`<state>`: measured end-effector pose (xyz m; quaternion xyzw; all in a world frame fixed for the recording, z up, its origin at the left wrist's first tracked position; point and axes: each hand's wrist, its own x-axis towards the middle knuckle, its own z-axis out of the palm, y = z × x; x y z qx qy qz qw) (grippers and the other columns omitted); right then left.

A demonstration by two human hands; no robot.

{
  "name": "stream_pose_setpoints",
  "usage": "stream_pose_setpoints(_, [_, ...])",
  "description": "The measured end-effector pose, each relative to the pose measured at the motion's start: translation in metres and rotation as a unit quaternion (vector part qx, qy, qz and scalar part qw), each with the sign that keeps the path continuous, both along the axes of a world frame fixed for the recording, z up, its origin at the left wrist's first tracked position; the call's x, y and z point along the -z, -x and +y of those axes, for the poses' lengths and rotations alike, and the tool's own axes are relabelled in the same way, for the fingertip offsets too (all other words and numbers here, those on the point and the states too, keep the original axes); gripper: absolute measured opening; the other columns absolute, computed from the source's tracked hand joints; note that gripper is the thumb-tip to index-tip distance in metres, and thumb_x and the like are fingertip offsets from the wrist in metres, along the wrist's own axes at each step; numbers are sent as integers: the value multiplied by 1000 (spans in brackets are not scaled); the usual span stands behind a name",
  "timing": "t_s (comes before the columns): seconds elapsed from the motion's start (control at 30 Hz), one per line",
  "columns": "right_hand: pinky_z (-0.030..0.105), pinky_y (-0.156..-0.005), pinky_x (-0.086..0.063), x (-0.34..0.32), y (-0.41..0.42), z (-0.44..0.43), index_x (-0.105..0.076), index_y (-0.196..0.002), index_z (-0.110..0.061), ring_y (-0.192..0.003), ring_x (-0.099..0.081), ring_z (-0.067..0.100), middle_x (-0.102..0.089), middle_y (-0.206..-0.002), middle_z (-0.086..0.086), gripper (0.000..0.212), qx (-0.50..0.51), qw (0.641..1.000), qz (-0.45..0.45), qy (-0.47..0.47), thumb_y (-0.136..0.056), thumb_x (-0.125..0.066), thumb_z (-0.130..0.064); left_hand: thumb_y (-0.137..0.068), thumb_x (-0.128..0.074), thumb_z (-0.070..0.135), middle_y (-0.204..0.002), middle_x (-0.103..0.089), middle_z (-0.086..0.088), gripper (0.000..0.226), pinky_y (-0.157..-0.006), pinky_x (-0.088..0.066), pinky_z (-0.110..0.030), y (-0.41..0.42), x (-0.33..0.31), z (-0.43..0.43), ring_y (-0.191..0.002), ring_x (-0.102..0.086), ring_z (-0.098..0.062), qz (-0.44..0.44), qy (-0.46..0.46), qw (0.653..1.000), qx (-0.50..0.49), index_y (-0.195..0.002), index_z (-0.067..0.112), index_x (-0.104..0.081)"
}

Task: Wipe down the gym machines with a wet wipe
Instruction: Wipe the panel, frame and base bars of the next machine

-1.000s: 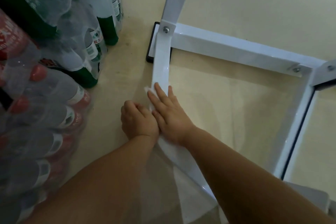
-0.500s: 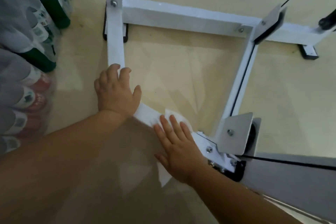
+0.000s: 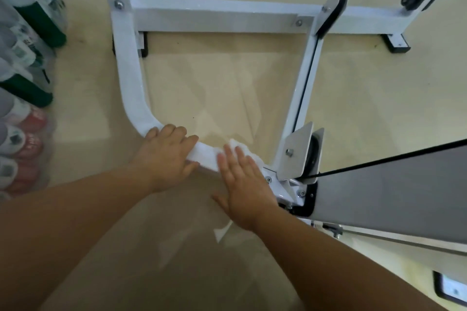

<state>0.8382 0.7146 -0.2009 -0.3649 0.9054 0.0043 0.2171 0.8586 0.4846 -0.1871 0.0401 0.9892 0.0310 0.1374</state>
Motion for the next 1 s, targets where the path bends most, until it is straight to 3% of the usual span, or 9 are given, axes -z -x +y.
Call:
stream_pose_setpoints(0.13, [40,-127,-5,-9,20,-12,-3,-162,-9,-155,-11,30,-13,-169,11,78,118,993,-27,4,-104,-39,-48,-89,-46,66,-135,-47,2,67,-104,-35,-44,12,-2,-12,-125,-42,-22,-23,20,999,33,-146,32,-39])
stream_pose_setpoints(0.27, [33,-118,-23,-20,35,-29,-25,-159,-10,-144,-36,29,-34,-163,10,64,76,990,-91,74,-105,-46,-36,-95,-37,65,-121,-58,3,50,-96,-36,-41,33,-15,-10,-115,-50,-20,-26,-11,1000,8,-132,34,-52])
stream_pose_setpoints(0.33, [28,-112,-30,-22,47,-37,-48,-150,-13,-138,-47,28,-52,-151,9,46,130,975,-113,137,-104,-47,-19,-100,-34,56,-118,-64,-1,47,-93,-40,-40,46,-19,-12,-112,-56,-24,-13,-35,999,-20,-133,28,-53])
stream_pose_setpoints(0.4, [28,-104,-39,-27,62,-48,-63,-136,-15,-126,-57,28,-65,-136,10,40,248,942,-121,191,-101,-46,-8,-101,-34,50,-117,-63,-3,45,-94,-43,-41,60,-20,-16,-110,-56,-26,16,-29,999,-34,-134,24,-51])
stream_pose_setpoints(0.53, [41,-96,-55,-37,116,-76,-67,-123,-19,-104,-67,29,-69,-116,9,33,473,825,-148,272,-100,-43,-12,-100,-34,54,-115,-59,-4,46,-93,-41,-42,80,-7,-20,-110,-53,-26,-7,-5,1000,-26,-126,23,-56])
stream_pose_setpoints(0.6, [47,-92,-56,-39,129,-84,-67,-118,-19,-102,-68,30,-70,-113,9,28,456,837,-142,267,-101,-45,-16,-100,-32,57,-119,-57,-4,49,-98,-37,-43,76,6,-21,-115,-50,-26,-50,5,998,-32,-126,24,-55])
stream_pose_setpoints(0.73, [32,-91,-48,-40,113,-73,-66,-125,-16,-109,-62,28,-68,-121,9,31,357,904,-162,173,-104,-44,-15,-98,-21,59,-123,-55,-1,53,-101,-33,-43,67,12,-21,-118,-47,-24,-67,19,997,-36,-123,25,-53])
stream_pose_setpoints(0.9, [25,-82,-39,-26,89,-42,-66,-129,-14,-103,-59,24,-68,-121,9,34,384,887,-163,199,-105,-41,-14,-101,-18,62,-133,-52,-9,62,-105,-35,-46,69,-10,-18,-126,-44,-29,-223,43,974,-12,-132,19,-50])
stream_pose_setpoints(1.0, [26,-83,-41,-24,80,-41,-67,-125,-15,-99,-59,20,-69,-116,7,32,426,858,-158,240,-106,-41,-18,-100,-32,64,-135,-51,-10,58,-97,-40,-42,105,-58,-19,-124,-47,-32,-314,92,942,79,-136,22,-52])
